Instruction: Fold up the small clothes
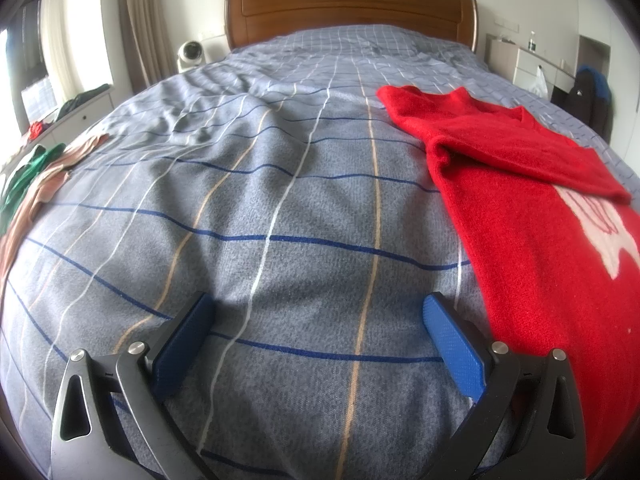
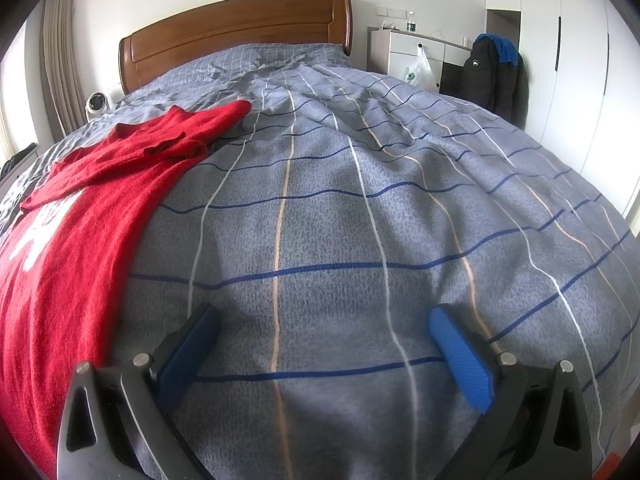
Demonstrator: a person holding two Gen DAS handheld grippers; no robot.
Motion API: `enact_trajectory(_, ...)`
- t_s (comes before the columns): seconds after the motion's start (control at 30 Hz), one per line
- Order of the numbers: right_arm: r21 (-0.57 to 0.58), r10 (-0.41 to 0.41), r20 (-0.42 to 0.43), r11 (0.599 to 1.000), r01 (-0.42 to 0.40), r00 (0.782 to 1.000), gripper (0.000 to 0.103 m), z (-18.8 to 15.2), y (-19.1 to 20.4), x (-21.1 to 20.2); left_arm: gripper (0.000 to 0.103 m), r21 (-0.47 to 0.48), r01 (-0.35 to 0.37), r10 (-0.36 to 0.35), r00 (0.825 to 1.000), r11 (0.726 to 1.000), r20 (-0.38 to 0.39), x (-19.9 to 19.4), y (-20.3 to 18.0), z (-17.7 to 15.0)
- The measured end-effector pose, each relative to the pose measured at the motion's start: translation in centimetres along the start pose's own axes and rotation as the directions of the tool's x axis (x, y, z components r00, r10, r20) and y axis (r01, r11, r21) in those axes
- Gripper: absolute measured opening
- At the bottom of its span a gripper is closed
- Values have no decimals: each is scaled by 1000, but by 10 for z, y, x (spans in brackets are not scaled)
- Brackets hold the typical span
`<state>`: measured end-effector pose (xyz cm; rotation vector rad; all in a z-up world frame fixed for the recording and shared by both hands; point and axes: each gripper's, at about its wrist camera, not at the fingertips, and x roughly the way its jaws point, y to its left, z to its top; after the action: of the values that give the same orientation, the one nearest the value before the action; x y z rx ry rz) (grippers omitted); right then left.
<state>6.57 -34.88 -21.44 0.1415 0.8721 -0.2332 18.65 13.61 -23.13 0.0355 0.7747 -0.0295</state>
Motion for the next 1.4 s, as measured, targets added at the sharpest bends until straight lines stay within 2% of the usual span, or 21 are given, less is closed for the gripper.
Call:
enact_trajectory(0.93, -2, 3, -1, 1000, -3, 1000, 103, -2, 1, -1, 102, 1, -1, 1, 1000, 1000, -3, -3, 1, 2)
enact_trajectory(1.0, 2, 28, -29, 1000, -28, 999, 103, 7, -3, -3, 100, -11, 22, -23, 998, 1000, -63, -17, 6, 11)
enact_trajectory(1.03, 17, 53, -51, 999, -52, 997, 103, 14, -7, -7, 100, -24, 46, -48, 997, 999, -65, -27, 9, 12)
enact_trajectory(1.1, 73, 109, -83, 992, -103, 991, 103, 27, -14, -25, 101, -63, 174, -177, 983, 983, -47, -62, 17, 11)
enact_trajectory(1.13, 98, 154, -82, 984, -146, 985, 103, 32, -16, -40, 101, -67, 206, -210, 976, 976, -53, -71, 18, 9)
enact_trajectory(1.2, 106, 276, -92, 958, -266, 957, 103, 35, -13, -68, 101, -76, 280, -287, 952, 957, -109, -87, 12, -1)
enact_trajectory(1.23, 97, 335, -121, 941, -324, 935, 103, 34, -6, -80, 101, -75, 314, -322, 934, 946, -153, -91, 6, -9)
enact_trajectory(1.27, 87, 386, -158, 922, -376, 909, 103, 30, 3, -90, 101, -74, 344, -352, 913, 936, -205, -92, -2, -19)
enact_trajectory(1.37, 94, 519, -269, 852, -514, 811, 103, 5, 34, -97, 100, -94, 401, -410, 859, 911, -308, -89, -24, -42)
enact_trajectory(1.4, 95, 535, -297, 841, -533, 791, 103, -3, 42, -93, 100, -107, 417, -428, 843, 903, -326, -86, -30, -48)
